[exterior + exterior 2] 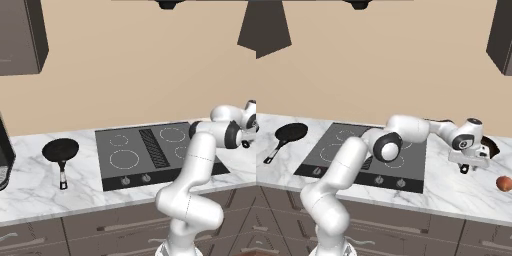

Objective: Place both pans onto different burners. Then place the onion and the chicken drumstick on different pans.

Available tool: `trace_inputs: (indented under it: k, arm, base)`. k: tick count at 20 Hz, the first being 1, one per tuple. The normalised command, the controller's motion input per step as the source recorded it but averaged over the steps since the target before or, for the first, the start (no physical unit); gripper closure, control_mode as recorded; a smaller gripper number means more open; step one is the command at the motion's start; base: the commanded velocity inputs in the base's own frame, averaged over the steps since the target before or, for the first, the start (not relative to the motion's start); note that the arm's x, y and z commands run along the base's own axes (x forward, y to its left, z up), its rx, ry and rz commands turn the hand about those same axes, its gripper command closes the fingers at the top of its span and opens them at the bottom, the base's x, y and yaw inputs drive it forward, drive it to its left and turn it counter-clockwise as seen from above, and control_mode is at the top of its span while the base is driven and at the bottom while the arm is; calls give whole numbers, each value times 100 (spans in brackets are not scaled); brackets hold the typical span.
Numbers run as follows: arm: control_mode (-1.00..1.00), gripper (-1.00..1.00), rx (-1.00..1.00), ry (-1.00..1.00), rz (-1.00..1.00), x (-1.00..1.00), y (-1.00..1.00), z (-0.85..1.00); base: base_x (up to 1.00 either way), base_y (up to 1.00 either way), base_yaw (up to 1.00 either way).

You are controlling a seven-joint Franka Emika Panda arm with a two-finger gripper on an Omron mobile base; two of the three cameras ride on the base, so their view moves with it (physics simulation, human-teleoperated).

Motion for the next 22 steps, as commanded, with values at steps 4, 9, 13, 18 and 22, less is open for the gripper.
trace_inputs:
  k: [4,9,13,18,22]
  arm:
    - [-100,100,0,0,0,0,0,0]
    - [-100,100,0,-1,0,-5,6,0]
    - [-100,100,0,-2,8,-35,50,0]
    - [-100,100,0,0,17,-38,72,0]
    - [-100,100,0,-3,25,-39,69,0]
  base:
    - [0,0,0]
    - [0,0,0]
    - [0,0,0]
    - [0,0,0]
    - [0,0,0]
